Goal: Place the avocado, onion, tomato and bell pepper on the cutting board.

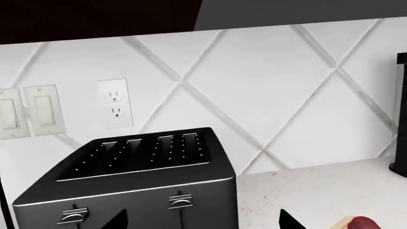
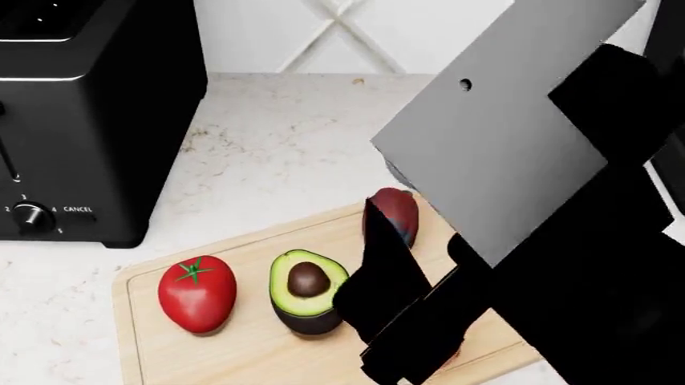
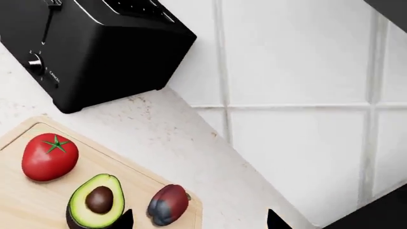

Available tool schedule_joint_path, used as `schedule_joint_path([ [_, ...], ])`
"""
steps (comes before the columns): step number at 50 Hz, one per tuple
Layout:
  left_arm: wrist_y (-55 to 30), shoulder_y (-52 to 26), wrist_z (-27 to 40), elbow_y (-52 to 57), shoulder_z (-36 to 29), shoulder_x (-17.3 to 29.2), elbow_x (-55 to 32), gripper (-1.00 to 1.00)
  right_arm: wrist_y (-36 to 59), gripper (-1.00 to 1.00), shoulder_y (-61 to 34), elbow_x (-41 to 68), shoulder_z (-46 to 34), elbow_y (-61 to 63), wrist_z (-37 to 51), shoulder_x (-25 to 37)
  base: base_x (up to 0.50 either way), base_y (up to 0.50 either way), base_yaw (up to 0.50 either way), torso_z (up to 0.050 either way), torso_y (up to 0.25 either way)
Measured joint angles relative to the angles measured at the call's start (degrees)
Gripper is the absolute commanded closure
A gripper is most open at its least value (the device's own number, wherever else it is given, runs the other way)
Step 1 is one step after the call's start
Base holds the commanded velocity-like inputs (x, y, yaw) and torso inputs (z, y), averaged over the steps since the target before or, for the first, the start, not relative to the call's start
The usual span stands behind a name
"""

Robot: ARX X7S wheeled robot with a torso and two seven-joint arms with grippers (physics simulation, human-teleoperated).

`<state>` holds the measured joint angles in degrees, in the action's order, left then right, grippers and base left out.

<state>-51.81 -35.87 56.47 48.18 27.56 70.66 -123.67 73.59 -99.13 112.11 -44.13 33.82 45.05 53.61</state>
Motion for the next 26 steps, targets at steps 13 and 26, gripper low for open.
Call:
schedule_joint_path([
  [13,0.83,-1.08,-0.29,0.05,-1.87,0.29,0.47,-1.00,-9.01,-1.00,-12.16,11.67,1.51,8.14,18.08,-0.24,0.00,0.00,0.00,0.000,0.000],
  [26,0.51,-0.66,-0.39,0.25,-1.50,-0.47,0.62,-1.00,-16.63,-1.00,-26.42,20.14,3.92,12.34,30.37,-4.13,0.00,0.00,0.00,0.000,0.000],
])
